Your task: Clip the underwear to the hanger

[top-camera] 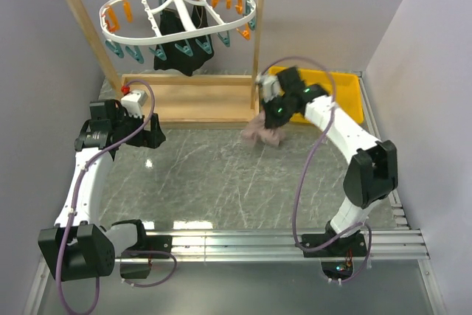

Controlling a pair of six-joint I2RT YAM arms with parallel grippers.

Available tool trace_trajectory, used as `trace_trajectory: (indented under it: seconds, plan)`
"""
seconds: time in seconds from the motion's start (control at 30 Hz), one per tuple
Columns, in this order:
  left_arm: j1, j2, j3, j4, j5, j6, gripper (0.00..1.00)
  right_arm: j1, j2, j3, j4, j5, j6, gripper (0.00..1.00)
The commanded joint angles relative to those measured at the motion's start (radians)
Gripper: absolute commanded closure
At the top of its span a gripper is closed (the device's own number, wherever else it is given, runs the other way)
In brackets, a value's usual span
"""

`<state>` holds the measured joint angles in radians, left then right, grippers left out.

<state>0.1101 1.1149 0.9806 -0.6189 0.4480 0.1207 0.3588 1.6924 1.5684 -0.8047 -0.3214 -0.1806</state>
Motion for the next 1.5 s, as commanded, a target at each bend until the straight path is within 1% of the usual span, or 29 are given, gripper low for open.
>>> trace_trajectory:
  seconds: [0.0,0.03,0.17,0.23,0.27,0.37,0.4,0.43,0.5,0.57,0.6,0.63,0.67,0.7,0.73,0.8,0.87,0.9,0.93,0.97,1.0,1.03,1.07,1.13,1.17,1.27,1.47]
  plan:
    - [0.002,-0.003,0.043,-0.021,0.060,0.039,0.01,0.107,-0.048,-0.123,0.081,0.050,0.006,1.00]
    - [0.002,-0.003,0.041,-0.027,0.063,0.042,0.01,0.159,-0.050,-0.178,0.099,0.051,0.009,1.00]
    - [0.000,-0.001,0.038,-0.050,0.080,0.082,0.01,0.270,-0.060,-0.310,0.125,0.073,0.001,1.00]
    - [0.000,0.003,0.033,-0.059,0.099,0.099,0.01,0.298,-0.079,-0.384,0.119,0.055,-0.011,1.00]
    - [0.002,0.006,0.033,-0.073,0.107,0.121,0.01,0.327,-0.088,-0.407,0.110,0.045,-0.038,0.98]
    - [0.000,0.011,0.027,-0.085,0.150,0.173,0.01,0.367,-0.140,-0.488,0.061,0.027,-0.112,0.69]
    - [0.000,0.014,0.027,-0.102,0.170,0.195,0.01,0.379,-0.157,-0.504,0.049,0.022,-0.126,0.52]
    - [0.000,0.014,0.026,-0.111,0.191,0.218,0.01,0.378,-0.192,-0.524,0.027,0.021,-0.138,0.45]
    - [-0.007,0.008,0.023,-0.116,0.247,0.272,0.01,0.365,-0.232,-0.534,0.009,0.021,-0.155,0.34]
    - [-0.032,0.005,0.013,-0.101,0.250,0.295,0.01,0.329,-0.293,-0.533,-0.001,0.027,-0.140,0.34]
    - [-0.082,0.005,0.006,-0.076,0.236,0.295,0.01,0.300,-0.307,-0.528,-0.001,0.004,-0.132,0.34]
    - [-0.102,0.006,0.001,-0.059,0.219,0.293,0.01,0.220,-0.318,-0.513,-0.005,-0.011,-0.125,0.34]
    - [-0.201,0.019,-0.005,-0.042,0.181,0.281,0.03,0.179,-0.315,-0.501,-0.004,-0.024,-0.100,0.35]
    - [-0.239,0.028,-0.013,-0.019,0.163,0.267,0.04,0.140,-0.306,-0.492,-0.001,-0.047,-0.086,0.36]
    - [-0.272,0.037,-0.028,0.046,0.150,0.251,0.06,0.071,-0.274,-0.469,0.002,-0.048,-0.073,0.37]
    - [-0.353,0.083,-0.036,0.109,0.155,0.211,0.12,0.022,-0.211,-0.441,0.007,-0.038,-0.025,0.41]
    - [-0.404,0.130,-0.025,0.193,0.164,0.183,0.16,-0.036,-0.174,-0.433,0.025,-0.045,0.022,0.42]
    - [-0.455,0.191,0.004,0.212,0.166,0.180,0.21,-0.052,-0.156,-0.433,0.032,-0.048,0.036,0.42]
    - [-0.481,0.225,0.022,0.229,0.166,0.180,0.23,-0.066,-0.119,-0.430,0.039,-0.063,0.047,0.42]
    - [-0.506,0.293,0.041,0.252,0.169,0.188,0.25,-0.093,-0.100,-0.427,0.042,-0.073,0.068,0.43]
    - [-0.551,0.325,0.077,0.260,0.176,0.197,0.26,-0.104,-0.067,-0.421,0.044,-0.082,0.079,0.43]
    - [-0.572,0.359,0.093,0.272,0.175,0.204,0.27,-0.115,-0.054,-0.416,0.048,-0.099,0.087,0.43]
    - [-0.613,0.417,0.118,0.297,0.170,0.215,0.28,-0.129,-0.033,-0.409,0.052,-0.108,0.102,0.43]
    - [-0.647,0.477,0.142,0.314,0.166,0.229,0.29,-0.135,-0.016,-0.400,0.056,-0.119,0.116,0.43]
    - [-0.677,0.535,0.156,0.318,0.156,0.241,0.30,-0.136,-0.007,-0.393,0.058,-0.131,0.128,0.43]
    - [-0.722,0.638,0.214,0.317,0.144,0.275,0.30,-0.139,0.024,-0.364,0.056,-0.145,0.141,0.43]
    - [-0.768,0.764,0.282,0.321,0.103,0.338,0.32,-0.150,0.092,-0.309,0.062,-0.151,0.145,0.43]
